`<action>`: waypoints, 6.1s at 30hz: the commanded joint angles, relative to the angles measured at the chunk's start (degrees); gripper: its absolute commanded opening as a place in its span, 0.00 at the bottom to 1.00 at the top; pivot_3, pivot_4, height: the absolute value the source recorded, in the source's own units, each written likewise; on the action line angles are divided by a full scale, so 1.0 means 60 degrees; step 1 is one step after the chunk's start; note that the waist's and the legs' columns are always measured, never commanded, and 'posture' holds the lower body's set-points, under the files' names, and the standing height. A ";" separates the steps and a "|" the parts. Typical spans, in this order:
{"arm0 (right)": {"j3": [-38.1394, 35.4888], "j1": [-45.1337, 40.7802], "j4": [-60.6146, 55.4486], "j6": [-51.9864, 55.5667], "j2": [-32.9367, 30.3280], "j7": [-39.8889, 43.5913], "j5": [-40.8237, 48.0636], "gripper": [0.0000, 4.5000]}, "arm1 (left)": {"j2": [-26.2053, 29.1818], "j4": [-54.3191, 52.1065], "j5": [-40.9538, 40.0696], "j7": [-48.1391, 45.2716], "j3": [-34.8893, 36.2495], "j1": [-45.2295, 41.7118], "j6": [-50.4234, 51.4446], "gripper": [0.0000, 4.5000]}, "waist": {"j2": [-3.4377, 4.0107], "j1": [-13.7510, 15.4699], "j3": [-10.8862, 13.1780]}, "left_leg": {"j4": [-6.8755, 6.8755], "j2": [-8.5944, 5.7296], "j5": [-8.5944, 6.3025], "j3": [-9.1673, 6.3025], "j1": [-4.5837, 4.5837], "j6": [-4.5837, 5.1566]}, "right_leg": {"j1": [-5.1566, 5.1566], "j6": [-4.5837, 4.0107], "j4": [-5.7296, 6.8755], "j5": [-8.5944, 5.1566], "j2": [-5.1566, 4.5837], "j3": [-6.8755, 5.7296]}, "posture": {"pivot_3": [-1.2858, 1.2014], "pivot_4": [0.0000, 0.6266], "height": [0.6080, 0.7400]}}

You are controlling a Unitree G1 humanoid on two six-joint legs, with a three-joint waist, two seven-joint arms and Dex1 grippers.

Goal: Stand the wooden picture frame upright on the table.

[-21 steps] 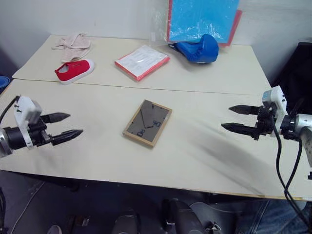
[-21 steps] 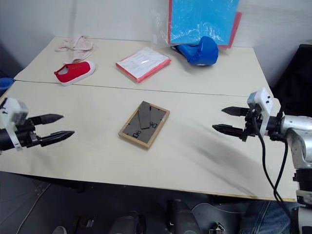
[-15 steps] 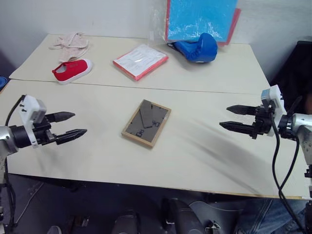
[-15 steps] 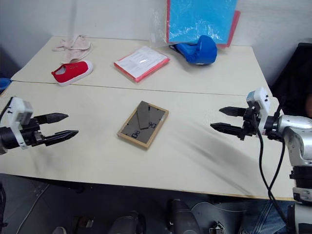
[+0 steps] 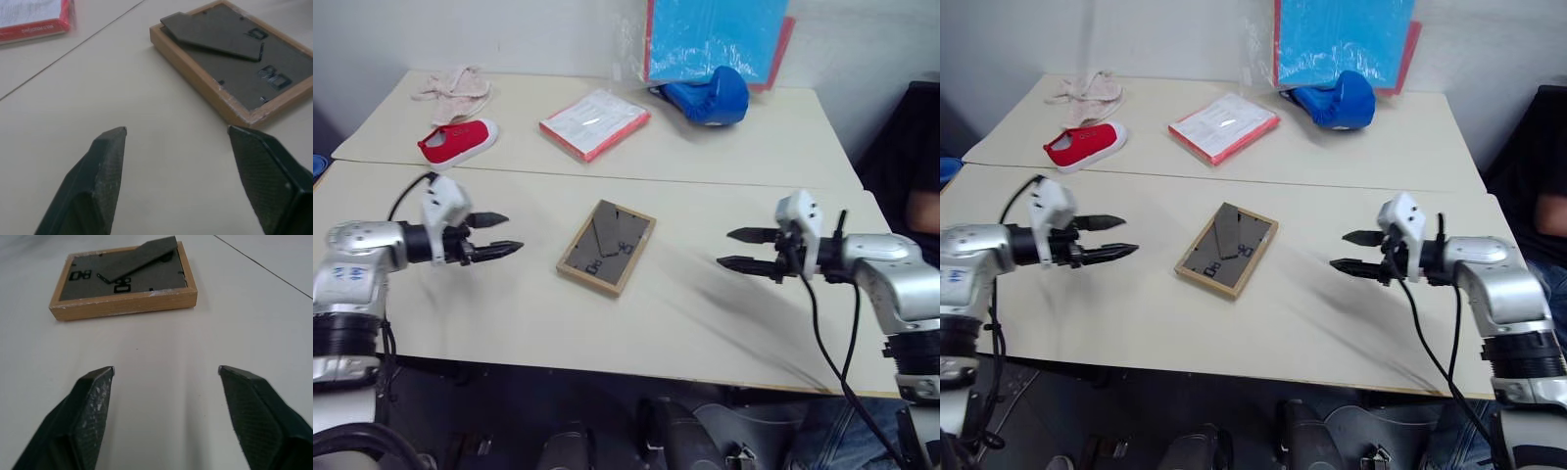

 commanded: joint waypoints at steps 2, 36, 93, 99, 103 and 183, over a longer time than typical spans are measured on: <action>0.0818 -0.0980 0.1020 -0.0958 0.0864 -0.0329 -0.0983 0.40 | -0.0848 0.1712 0.1086 0.0132 -0.0864 -0.1362 -0.1221 0.43 | 0.0000 0.0011 0.0000 | 0.0021 0.0005 -0.0001 -0.0001 -0.0008 0.0002 | -0.0003 0.0000 0.0011 0.0000 0.0000 -0.0001 | 0.52 0.24 1.00; 0.2381 -0.1586 0.1187 -0.2816 0.1918 -0.0225 -0.3493 0.00 | -0.2094 -0.3403 -0.2885 0.1269 0.1151 0.0549 1.1237 0.78 | -0.0001 -0.0197 0.0000 | 0.0100 0.0008 -0.0008 -0.0022 -0.0031 0.0006 | -0.0006 0.0004 0.0078 0.0002 -0.0008 -0.0004 | 0.52 0.24 1.00; 0.3001 -0.0382 -0.1496 -0.1646 0.1459 0.0218 -0.3914 0.00 | -0.3814 -0.2862 -0.4549 0.3820 0.1066 0.0160 1.2729 0.35 | 0.0051 0.0021 -0.0097 | 0.0081 0.0006 -0.0041 -0.0067 0.0118 -0.0005 | 0.0172 -0.0002 -0.0005 -0.0006 0.0001 -0.0008 | 0.52 0.24 1.00; 0.2396 -0.0127 -0.2057 -0.0964 0.1231 0.0254 -0.3225 0.00 | -0.3492 -0.3755 -0.5297 0.3386 0.1515 0.0263 1.2870 0.32 | 0.0041 -0.0033 -0.0077 | 0.0073 0.0010 -0.0031 -0.0067 0.0121 -0.0022 | 0.0165 -0.0002 0.0006 -0.0007 0.0005 -0.0006 | 0.52 0.24 1.00; 0.1167 -0.0432 -0.2801 0.1175 0.1256 0.0301 -0.1576 0.20 | -0.3106 -0.4594 -0.5674 0.2977 0.1572 0.0337 1.2521 0.32 | 0.0036 -0.0004 -0.0060 | 0.0079 0.0011 -0.0029 -0.0071 0.0092 -0.0027 | 0.0134 -0.0003 0.0014 -0.0007 0.0004 -0.0007 | 0.52 0.24 1.00; 0.3038 -0.3063 0.3820 -0.9003 0.2790 -0.4008 -0.1135 0.28 | 0.0078 -1.0194 -0.5813 0.2513 0.6042 0.3861 0.7487 1.00 | -0.0001 -0.0481 0.0004 | 0.0083 0.0020 0.0005 -0.0032 0.0026 -0.0033 | 0.0041 0.0001 0.0054 -0.0005 0.0027 0.0050 | 0.52 0.24 1.00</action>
